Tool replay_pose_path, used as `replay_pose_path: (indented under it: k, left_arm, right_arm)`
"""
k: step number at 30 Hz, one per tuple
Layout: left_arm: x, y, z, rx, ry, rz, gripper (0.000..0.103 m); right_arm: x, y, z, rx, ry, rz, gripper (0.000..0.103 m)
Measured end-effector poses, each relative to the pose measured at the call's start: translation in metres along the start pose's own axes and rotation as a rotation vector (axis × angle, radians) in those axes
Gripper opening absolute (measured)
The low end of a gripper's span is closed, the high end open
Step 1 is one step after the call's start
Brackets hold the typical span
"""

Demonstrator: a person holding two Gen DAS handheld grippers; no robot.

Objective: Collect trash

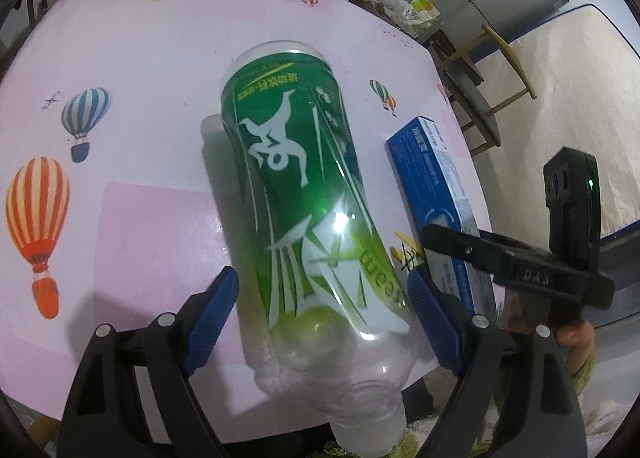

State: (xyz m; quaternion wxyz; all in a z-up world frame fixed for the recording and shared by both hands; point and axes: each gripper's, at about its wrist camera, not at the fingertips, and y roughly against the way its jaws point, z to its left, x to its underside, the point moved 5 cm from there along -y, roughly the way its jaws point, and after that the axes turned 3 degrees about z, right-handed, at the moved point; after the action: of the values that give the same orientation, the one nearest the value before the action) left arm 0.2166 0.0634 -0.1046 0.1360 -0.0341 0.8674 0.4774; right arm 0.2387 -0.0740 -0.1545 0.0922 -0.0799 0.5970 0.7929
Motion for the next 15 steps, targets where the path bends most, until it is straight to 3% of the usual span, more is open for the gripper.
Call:
replay_pose_path:
  k: [6, 8, 11, 13, 15]
  left_arm:
    - [-0.011, -0.007, 0.007, 0.040, 0.032, 0.026, 0.081]
    - [-0.014, -0.008, 0.008, 0.037, 0.039, 0.030, 0.075]
    - [-0.017, -0.009, 0.009, 0.032, 0.054, 0.024, 0.064]
    - [-0.017, -0.008, 0.009, 0.033, 0.060, 0.021, 0.063]
    - [-0.015, -0.007, 0.006, 0.024, 0.055, 0.012, 0.063]
  right_arm:
    - [-0.007, -0.004, 0.003, 0.017, 0.020, 0.004, 0.067]
    - [-0.009, -0.005, 0.004, 0.018, 0.022, 0.004, 0.064]
    - [-0.010, -0.005, 0.003, 0.023, 0.021, 0.004, 0.055]
    - [-0.010, -0.005, 0.001, 0.021, 0.014, 0.006, 0.045]
    - [-0.009, -0.004, -0.001, 0.008, 0.001, 0.005, 0.044]
